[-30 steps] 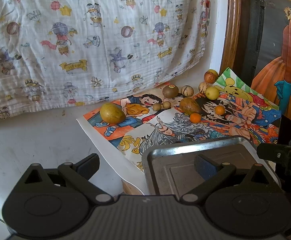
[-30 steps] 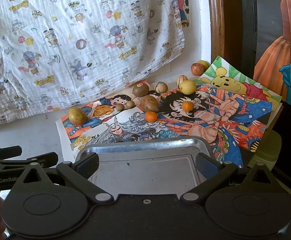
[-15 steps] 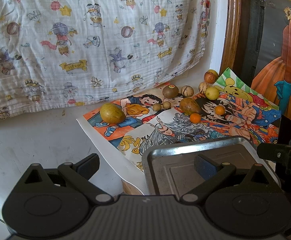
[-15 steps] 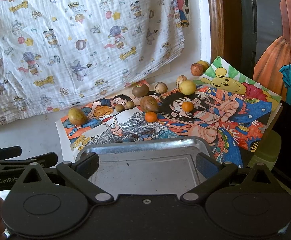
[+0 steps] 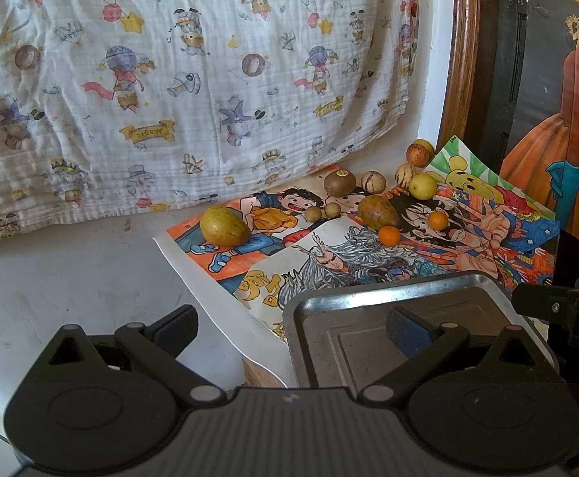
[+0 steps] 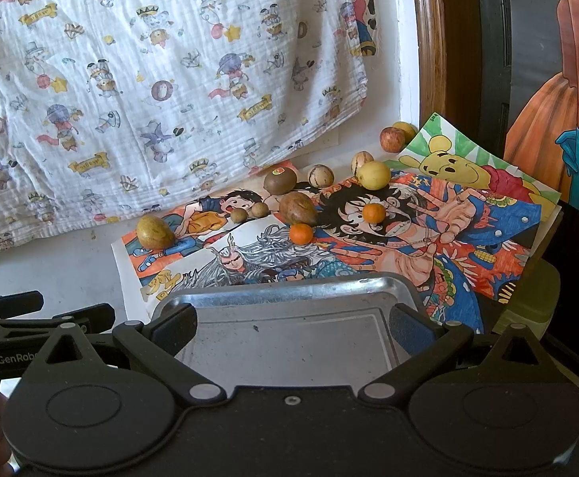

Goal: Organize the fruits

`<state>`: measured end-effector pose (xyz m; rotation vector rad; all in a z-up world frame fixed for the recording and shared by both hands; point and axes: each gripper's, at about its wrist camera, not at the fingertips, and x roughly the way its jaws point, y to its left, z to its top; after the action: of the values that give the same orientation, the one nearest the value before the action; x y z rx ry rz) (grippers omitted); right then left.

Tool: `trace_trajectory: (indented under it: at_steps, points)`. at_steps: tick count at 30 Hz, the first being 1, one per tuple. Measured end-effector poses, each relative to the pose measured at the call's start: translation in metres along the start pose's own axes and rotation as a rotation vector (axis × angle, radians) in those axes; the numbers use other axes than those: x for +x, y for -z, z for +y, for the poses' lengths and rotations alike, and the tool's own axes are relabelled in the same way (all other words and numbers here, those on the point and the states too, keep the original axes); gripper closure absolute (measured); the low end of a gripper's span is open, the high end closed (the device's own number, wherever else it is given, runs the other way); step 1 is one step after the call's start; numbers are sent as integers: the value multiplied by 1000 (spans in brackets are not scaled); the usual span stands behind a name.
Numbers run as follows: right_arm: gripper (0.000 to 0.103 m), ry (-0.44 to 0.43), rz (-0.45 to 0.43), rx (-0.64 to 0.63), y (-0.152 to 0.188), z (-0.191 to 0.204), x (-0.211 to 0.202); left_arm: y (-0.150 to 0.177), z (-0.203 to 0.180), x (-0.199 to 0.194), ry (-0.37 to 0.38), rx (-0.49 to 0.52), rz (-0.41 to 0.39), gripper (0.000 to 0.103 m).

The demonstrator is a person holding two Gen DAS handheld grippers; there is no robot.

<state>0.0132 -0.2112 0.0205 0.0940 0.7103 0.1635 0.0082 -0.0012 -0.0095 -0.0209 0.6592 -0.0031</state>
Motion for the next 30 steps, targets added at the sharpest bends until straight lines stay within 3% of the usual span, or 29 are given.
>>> trace_trajectory:
  at_steps: [30]
  points:
    - [0,-10,-25,3,0,-1,-8,3,-2,-7,-27,30,-6,0]
